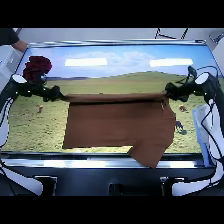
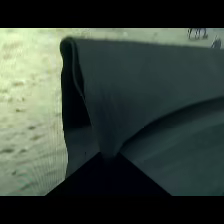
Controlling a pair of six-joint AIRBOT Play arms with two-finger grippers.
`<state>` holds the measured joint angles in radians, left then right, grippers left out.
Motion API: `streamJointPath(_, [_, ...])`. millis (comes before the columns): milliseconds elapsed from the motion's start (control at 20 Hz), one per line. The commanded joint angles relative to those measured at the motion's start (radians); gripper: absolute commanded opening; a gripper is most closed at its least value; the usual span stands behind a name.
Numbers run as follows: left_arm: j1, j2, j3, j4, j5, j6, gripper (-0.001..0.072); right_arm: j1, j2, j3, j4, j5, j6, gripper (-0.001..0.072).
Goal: Fold the clothes and pants, and hang the long-sleeved shirts on hangers.
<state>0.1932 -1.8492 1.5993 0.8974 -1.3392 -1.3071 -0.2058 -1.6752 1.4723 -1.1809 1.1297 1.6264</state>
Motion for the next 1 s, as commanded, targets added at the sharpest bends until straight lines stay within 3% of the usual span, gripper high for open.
streamJointPath(0, [0.009,-0.02,-0.056,0.001,-0.195,-0.014,0.0022,-0.012,-0.018,-0.045,-0.037,0.188,0.03,0.0045])
streamJointPath(250, [-0.008,-0.021,-0.088,0.005,-0.185,-0.021,0.0021,-0.012,-0.024,-0.045,-0.035,0.132,0.062,0.0046])
streamJointPath(450, [-0.016,-0.021,-0.089,0.024,-0.142,-0.025,0.0022,-0.012,-0.032,-0.045,-0.037,0.206,0.063,0.0047])
streamJointPath(650, [-0.041,-0.021,-0.089,0.154,-0.145,-0.074,0.0021,-0.012,-0.033,-0.045,-0.074,0.233,0.07,0.0047])
streamJointPath(950, [-0.046,-0.021,-0.089,0.17,-0.126,-0.073,0.0021,-0.012,-0.033,-0.045,-0.106,0.247,0.107,0.0047])
